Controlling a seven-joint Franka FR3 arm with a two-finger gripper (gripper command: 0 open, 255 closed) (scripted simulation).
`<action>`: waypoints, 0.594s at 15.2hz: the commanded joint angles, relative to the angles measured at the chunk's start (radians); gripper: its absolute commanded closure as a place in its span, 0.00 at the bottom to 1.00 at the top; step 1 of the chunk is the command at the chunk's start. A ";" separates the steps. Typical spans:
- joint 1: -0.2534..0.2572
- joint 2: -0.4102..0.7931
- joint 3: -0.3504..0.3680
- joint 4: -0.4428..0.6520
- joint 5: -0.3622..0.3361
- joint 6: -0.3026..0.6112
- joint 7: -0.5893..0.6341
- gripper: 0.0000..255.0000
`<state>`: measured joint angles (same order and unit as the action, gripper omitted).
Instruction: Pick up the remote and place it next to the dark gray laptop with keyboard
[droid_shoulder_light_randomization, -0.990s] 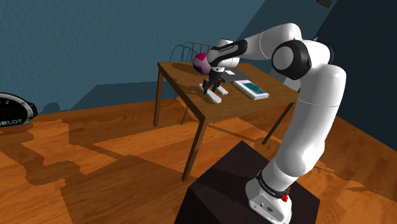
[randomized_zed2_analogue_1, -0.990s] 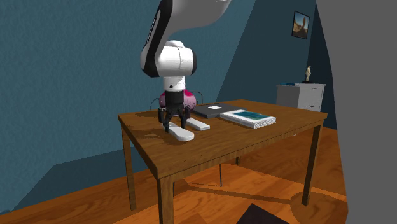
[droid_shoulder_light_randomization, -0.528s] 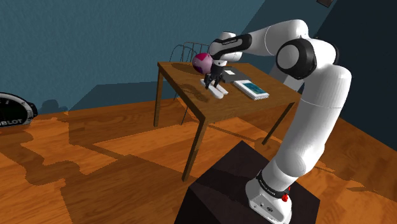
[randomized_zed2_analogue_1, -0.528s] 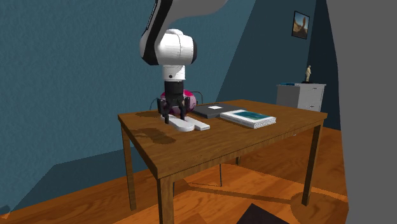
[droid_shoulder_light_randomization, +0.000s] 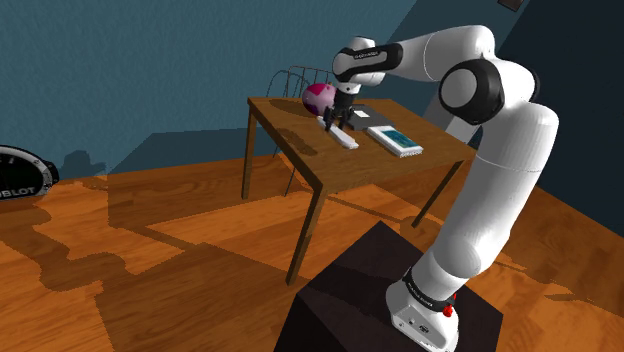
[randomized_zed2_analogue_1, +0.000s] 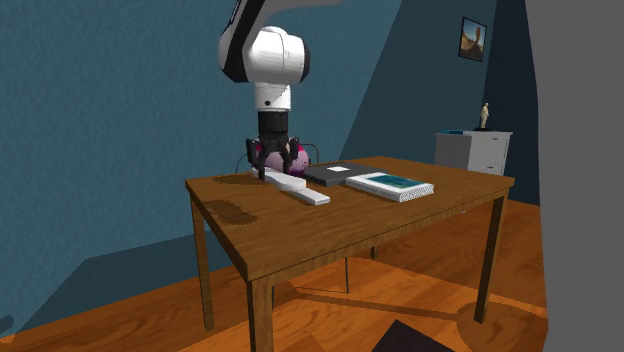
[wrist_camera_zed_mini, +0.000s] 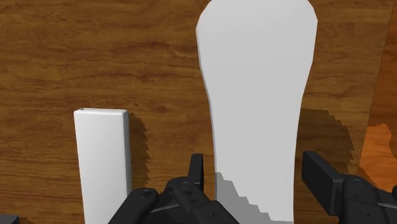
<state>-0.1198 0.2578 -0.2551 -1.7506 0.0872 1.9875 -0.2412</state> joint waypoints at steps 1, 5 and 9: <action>-0.014 -0.001 -0.008 0.007 0.001 -0.009 -0.021 1.00; -0.073 0.021 -0.038 0.036 0.014 -0.020 -0.112 1.00; -0.135 0.058 -0.065 0.086 0.032 -0.039 -0.203 1.00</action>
<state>-0.2352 0.2980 -0.3126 -1.6922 0.1118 1.9597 -0.4152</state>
